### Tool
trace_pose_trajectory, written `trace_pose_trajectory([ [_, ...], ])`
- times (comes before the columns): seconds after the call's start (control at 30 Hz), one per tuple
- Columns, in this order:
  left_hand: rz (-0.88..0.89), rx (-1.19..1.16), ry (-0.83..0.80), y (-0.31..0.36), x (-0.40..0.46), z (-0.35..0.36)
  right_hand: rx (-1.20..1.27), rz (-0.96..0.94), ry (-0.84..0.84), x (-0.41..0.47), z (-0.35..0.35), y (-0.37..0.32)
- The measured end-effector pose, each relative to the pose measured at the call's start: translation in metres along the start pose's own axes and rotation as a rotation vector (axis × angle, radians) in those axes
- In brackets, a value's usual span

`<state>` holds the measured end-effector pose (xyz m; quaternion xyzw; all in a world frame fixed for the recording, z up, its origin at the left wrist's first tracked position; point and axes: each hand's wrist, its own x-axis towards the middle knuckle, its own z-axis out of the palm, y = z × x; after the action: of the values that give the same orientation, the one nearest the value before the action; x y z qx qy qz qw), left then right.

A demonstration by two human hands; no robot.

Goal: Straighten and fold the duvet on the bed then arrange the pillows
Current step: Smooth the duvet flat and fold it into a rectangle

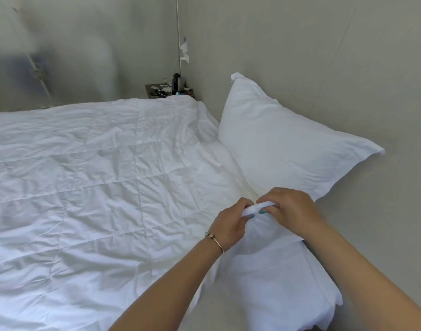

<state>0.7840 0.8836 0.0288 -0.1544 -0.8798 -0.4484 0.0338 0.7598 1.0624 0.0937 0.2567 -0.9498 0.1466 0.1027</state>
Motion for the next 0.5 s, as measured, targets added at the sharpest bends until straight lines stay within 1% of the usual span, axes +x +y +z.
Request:
trace_pose_trajectory([
  [0.1,-0.044,0.025,0.129,0.002,0.001,-0.008,0.001,0.04,0.069,0.026,-0.007,-0.012],
  [0.2,-0.096,0.128,0.274,0.002,0.003,-0.022,0.032,0.146,0.132,0.054,-0.018,-0.031],
  [0.3,-0.033,0.408,0.325,-0.011,-0.007,-0.042,-0.005,0.197,0.206,0.074,-0.037,-0.034],
  [0.37,-0.053,0.564,0.355,-0.025,-0.014,-0.065,-0.039,0.24,0.229,0.084,-0.048,-0.028],
  [0.43,-0.109,0.609,0.39,-0.039,-0.022,-0.092,-0.05,0.288,0.256,0.091,-0.059,-0.019],
  [0.5,-0.141,0.578,0.422,-0.053,-0.029,-0.118,-0.048,0.329,0.291,0.094,-0.067,-0.016],
])
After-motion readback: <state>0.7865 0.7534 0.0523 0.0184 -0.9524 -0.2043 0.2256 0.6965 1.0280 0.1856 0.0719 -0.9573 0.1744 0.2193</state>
